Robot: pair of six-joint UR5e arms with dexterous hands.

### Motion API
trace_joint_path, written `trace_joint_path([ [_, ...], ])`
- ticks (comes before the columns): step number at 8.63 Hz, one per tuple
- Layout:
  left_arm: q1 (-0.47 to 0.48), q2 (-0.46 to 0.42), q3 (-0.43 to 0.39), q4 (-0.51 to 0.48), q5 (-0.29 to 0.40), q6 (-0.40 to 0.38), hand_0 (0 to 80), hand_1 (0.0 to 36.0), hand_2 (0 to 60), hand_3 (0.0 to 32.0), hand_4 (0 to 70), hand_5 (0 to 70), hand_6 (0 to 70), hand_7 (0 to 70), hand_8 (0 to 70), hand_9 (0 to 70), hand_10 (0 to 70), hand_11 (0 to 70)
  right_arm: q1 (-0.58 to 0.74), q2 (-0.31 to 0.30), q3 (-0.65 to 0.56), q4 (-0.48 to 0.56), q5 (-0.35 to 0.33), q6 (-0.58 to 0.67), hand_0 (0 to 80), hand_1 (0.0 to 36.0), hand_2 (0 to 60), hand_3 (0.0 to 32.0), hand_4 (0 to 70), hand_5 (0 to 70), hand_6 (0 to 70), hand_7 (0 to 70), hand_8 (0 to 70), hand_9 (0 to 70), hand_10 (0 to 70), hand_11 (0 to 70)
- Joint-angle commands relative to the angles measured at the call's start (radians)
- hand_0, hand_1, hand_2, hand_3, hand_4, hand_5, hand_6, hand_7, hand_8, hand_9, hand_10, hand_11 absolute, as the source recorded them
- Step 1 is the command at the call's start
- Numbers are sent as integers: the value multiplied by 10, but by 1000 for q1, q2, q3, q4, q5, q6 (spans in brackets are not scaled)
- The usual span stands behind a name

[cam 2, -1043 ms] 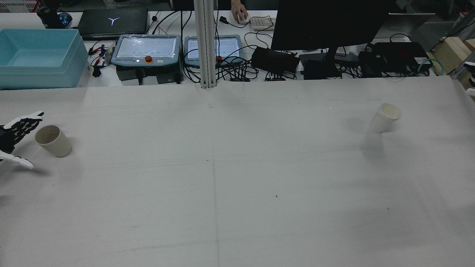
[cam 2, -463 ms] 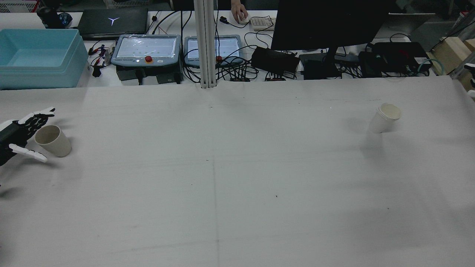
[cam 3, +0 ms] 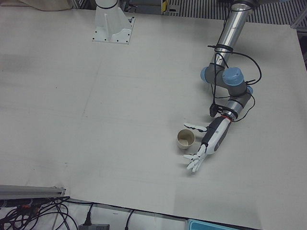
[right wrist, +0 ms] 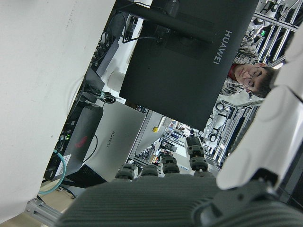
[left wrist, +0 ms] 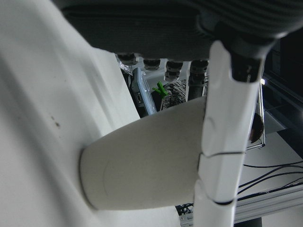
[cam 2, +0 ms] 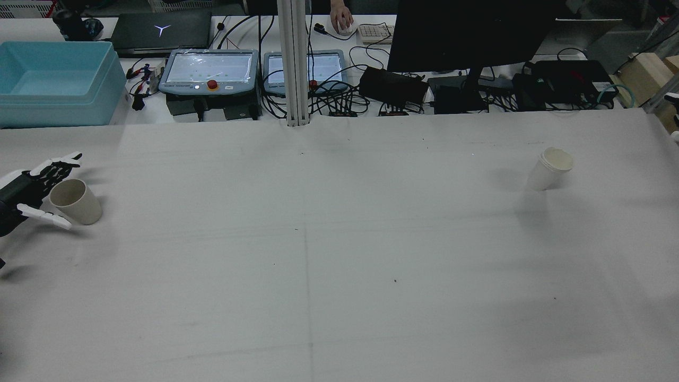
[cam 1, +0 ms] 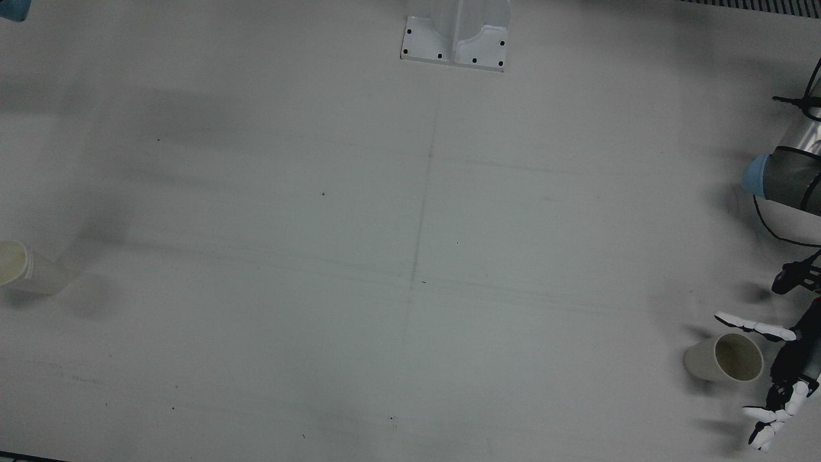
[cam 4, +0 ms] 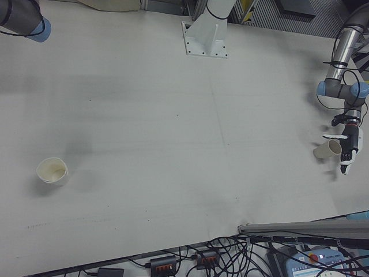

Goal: Pour water
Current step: 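Move the left hand to the beige paper cup and close around it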

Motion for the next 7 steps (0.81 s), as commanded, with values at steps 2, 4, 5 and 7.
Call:
trace_joint_path([
  [2,60,-4,1,2,-5,0,738,284,14,0,22,338,8,112,41,8,0,22,1,-5,-3,0,0,-9,450,106,65,0,48,163,27,89,17,12,27,49],
  [4,63,-5,-8,8,-6,-4,795,302,22,0,35,531,20,116,43,9,0,28,1,-5,-23,17,0,-7,453,109,62,0,44,161,24,86,16,10,23,43],
  [5,63,-20,-15,26,-9,-12,800,328,88,0,66,700,34,113,43,8,8,43,1,-3,-32,18,0,-6,456,110,59,0,37,160,21,84,15,9,22,42],
  [7,63,-53,-17,81,-41,-65,621,305,323,0,445,700,72,185,62,25,16,38,4,-8,-35,18,0,-6,453,110,56,0,25,153,15,74,15,7,26,48],
])
